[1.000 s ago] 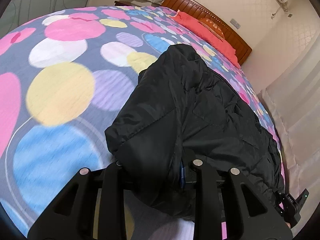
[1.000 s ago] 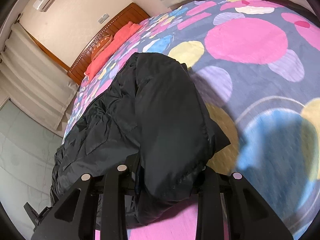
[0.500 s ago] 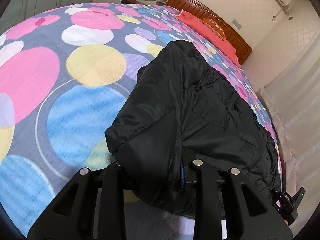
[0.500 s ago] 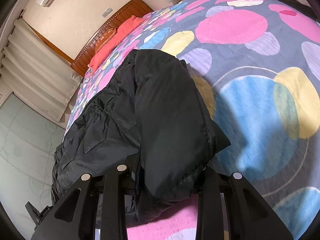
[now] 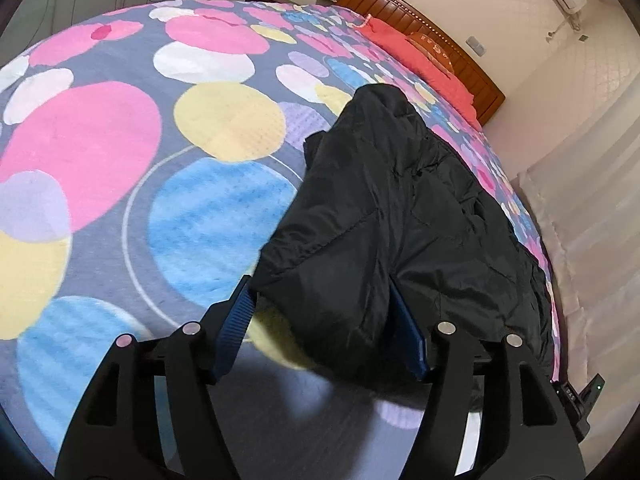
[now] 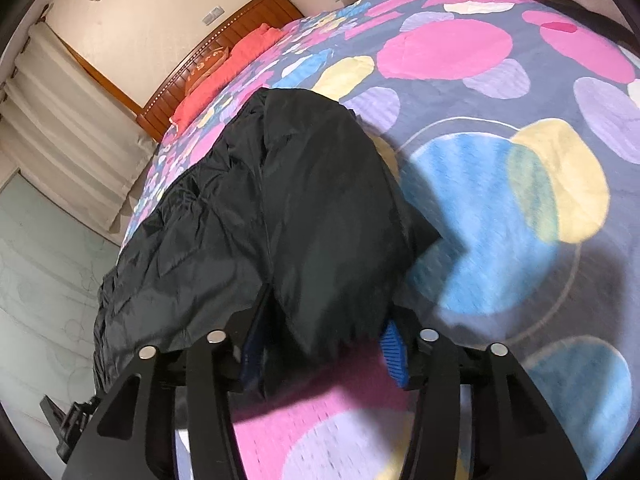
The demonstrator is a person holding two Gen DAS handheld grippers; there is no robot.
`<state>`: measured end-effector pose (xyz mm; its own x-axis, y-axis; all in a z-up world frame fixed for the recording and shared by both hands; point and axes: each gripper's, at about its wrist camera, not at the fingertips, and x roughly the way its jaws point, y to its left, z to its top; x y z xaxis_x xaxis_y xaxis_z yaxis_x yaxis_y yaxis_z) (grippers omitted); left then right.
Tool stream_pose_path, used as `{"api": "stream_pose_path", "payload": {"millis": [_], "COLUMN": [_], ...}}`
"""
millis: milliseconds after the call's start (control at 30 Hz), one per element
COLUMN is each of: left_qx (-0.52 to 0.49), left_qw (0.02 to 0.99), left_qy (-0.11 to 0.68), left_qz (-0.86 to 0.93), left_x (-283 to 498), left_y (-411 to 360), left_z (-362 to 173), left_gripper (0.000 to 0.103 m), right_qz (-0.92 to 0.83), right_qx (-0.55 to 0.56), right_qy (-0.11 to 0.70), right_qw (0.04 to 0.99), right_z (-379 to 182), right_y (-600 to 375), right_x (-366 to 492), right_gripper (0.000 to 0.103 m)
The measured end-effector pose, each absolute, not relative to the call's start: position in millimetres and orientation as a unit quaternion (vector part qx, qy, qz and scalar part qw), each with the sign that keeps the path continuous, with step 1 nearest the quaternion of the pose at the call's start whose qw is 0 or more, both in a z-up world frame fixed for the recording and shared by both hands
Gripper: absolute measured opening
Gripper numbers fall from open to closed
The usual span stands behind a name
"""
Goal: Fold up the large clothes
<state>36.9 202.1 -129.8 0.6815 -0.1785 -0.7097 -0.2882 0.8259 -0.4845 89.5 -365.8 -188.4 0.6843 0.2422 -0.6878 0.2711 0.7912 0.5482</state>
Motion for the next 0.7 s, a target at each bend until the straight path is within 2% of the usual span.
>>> {"api": "stream_pose_path", "payload": {"millis": [167, 433, 600, 700], "left_qx": [-0.277, -0.257, -0.256, -0.247], "left_qw": [0.875, 0.881, 0.877, 0.874], "left_qy": [0.397, 0.397, 0.406, 0.418], "left_qz": [0.026, 0.033, 0.014, -0.014], "left_x": [26.2, 20.6, 43.3, 63.3], "left_y": [208.2, 238.7, 253.3, 250.4], "left_z": [-116.5, -104.1, -97.6, -94.9], "left_gripper": [0.065, 0.066, 0.066, 0.07], "right_qz": [-0.014, -0.033, -0.009, 0.015], "right_qx": [0.305, 0.198, 0.14, 0.123], "right_qy": [0.407, 0.41, 0.391, 0.391], "right_qw": [0.861, 0.89, 0.91, 0.912], "right_z": [-179.8, -146.1, -122.7, -115.2], "right_y": [-364.0, -330.5, -292.4, -266.7], "right_x": [71.4, 47.7, 60.0, 80.5], "right_gripper": [0.053, 0.053, 0.053, 0.053]}}
